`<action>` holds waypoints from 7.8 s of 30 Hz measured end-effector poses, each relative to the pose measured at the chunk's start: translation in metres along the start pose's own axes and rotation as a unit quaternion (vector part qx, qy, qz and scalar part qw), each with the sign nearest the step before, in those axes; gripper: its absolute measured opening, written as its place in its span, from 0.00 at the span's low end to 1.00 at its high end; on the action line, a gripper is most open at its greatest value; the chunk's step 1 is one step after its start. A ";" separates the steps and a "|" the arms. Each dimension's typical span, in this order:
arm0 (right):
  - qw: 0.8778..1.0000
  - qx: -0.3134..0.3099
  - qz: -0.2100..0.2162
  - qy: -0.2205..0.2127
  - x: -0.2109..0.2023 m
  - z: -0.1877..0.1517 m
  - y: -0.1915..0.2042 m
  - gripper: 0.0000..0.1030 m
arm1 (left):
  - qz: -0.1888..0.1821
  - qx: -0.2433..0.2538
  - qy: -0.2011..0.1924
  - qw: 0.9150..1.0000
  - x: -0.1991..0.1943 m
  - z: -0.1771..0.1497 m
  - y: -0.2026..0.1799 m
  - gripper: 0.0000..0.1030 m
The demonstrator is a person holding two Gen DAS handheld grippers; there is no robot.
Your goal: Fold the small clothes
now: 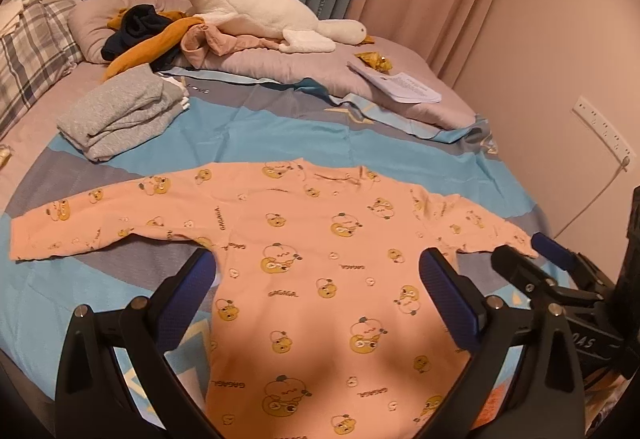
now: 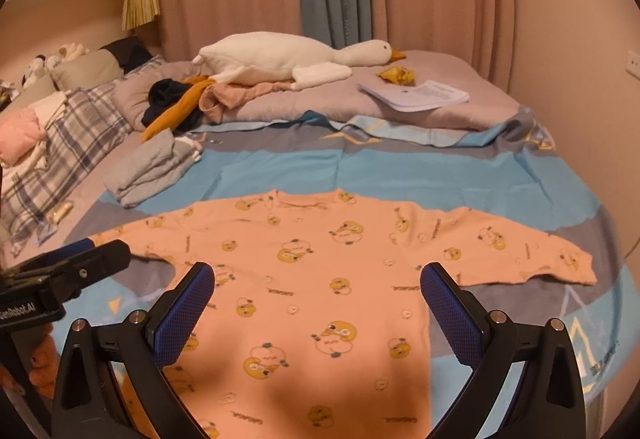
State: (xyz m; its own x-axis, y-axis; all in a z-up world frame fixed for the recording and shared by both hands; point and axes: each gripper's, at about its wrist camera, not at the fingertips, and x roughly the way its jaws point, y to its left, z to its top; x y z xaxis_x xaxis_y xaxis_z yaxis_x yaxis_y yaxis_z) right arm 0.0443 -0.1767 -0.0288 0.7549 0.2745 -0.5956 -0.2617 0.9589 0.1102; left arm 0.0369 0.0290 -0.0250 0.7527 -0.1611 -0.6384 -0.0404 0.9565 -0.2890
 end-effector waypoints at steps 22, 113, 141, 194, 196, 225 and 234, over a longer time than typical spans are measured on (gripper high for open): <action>0.999 0.008 0.023 0.022 0.005 0.000 -0.010 0.99 | 0.019 -0.015 0.014 1.000 0.004 -0.013 0.000 0.93; 0.996 0.086 -0.015 0.036 0.003 -0.007 -0.049 0.91 | -0.017 0.011 0.070 0.997 0.036 -0.018 -0.022 0.95; 0.889 0.422 -0.174 0.043 0.039 -0.045 -0.352 0.52 | -0.027 -0.048 0.228 0.972 0.137 -0.068 -0.003 0.53; 0.984 0.141 -0.046 -0.094 0.011 0.126 -0.140 0.07 | 0.017 -0.072 0.066 0.995 0.051 -0.014 0.042 0.86; 0.989 0.123 -0.023 -0.084 0.018 0.126 -0.122 0.07 | 0.021 -0.076 0.062 0.995 0.048 -0.014 0.047 0.86; 0.970 -0.027 0.134 0.201 0.182 0.005 0.069 0.07 | 0.061 -0.120 0.066 0.989 0.053 -0.027 0.092 0.86; 0.964 -0.032 0.142 0.221 0.187 -0.009 0.067 0.45 | 0.047 -0.128 0.075 0.988 0.060 -0.028 0.093 0.86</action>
State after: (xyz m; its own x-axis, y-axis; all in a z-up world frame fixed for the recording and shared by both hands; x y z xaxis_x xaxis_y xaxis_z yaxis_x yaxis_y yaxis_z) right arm 0.1623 -0.0614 -0.1400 0.3203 0.4540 -0.8314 -0.4678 0.8390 0.2779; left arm 0.0602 0.1011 -0.1100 0.6331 -0.1265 -0.7637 -0.2855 0.8788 -0.3822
